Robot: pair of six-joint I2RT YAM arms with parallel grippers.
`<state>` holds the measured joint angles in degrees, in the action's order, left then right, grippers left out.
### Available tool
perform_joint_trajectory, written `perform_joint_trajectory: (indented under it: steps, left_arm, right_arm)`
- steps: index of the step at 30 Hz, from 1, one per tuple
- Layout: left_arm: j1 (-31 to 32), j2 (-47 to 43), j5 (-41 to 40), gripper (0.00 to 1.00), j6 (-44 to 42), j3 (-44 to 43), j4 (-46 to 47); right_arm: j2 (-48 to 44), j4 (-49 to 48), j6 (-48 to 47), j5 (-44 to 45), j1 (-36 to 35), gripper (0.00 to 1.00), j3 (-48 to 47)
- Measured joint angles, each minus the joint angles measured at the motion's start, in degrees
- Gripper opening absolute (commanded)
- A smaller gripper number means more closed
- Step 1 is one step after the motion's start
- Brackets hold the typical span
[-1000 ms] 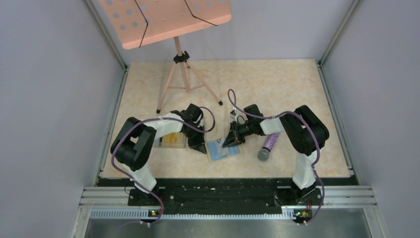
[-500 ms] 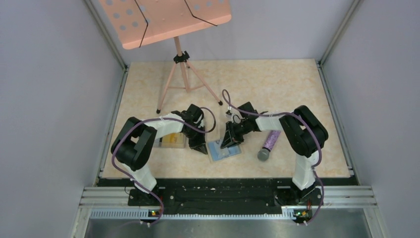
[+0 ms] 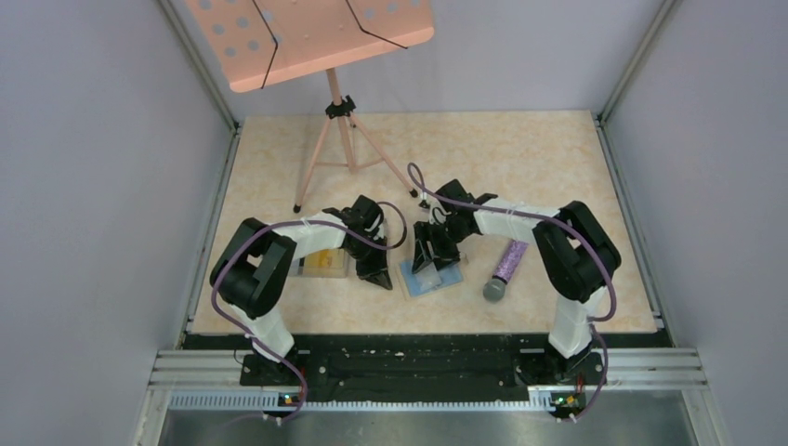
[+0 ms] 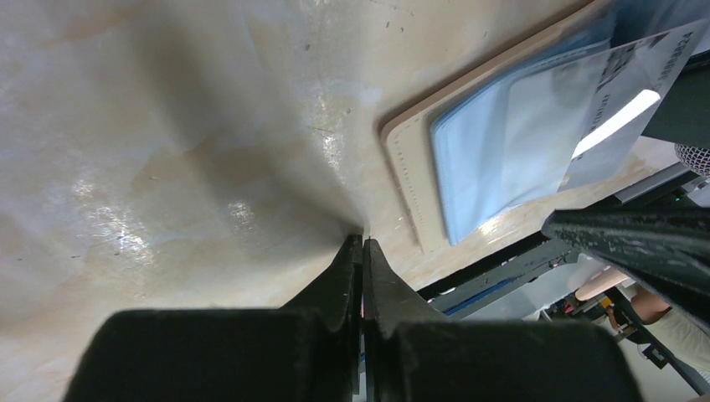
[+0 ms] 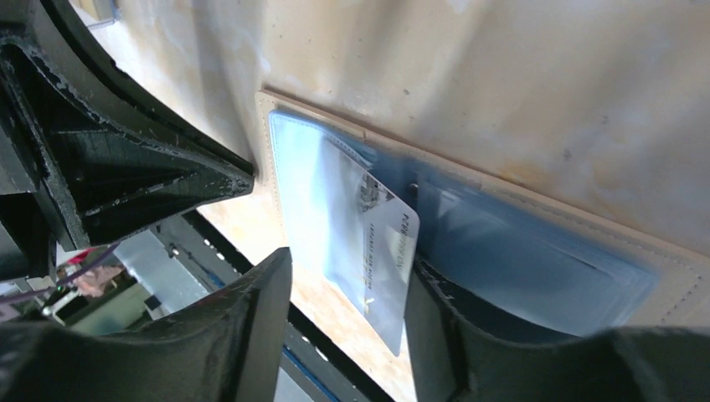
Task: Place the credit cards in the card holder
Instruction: Insert the credit card into the card holder.
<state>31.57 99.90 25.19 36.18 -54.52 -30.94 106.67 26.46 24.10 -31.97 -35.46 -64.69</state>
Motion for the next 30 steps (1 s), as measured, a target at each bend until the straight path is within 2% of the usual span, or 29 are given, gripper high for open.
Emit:
perform_joint_trajectory:
  steps: [3,6,15,21,23,27,30]
  left_arm:
    - [0.0,0.0,0.0,0.00,0.2,0.0,0.0]
    - [0.0,0.0,0.0,0.00,0.2,0.0,0.0]
    - [0.0,0.0,0.0,0.00,0.2,-0.1,-0.1]
    - [0.3,1.3,0.5,0.00,0.2,-1.6,0.0]
    - [0.3,1.7,0.8,0.00,0.2,-2.0,0.1]
    - [0.3,2.0,1.0,0.00,0.2,-2.2,0.2]
    - [0.3,2.4,1.4,0.00,0.2,-2.6,0.2]
  right_arm:
    - [-1.1,1.4,-0.2,0.9,0.0,0.71,0.0]
    - [-2.4,2.6,-0.5,2.3,0.0,0.73,-0.1]
    - [-4.3,6.6,-3.0,6.6,0.0,0.75,-2.5]
    - [-5.1,8.6,-4.6,10.5,0.0,0.69,-2.5]
    - [-5.0,9.0,-4.9,11.2,0.0,0.65,-2.5]
    - [-4.3,8.7,-5.1,10.8,0.0,0.56,-2.4]
    - [-3.0,8.0,-5.0,9.4,-0.1,0.55,-2.4]
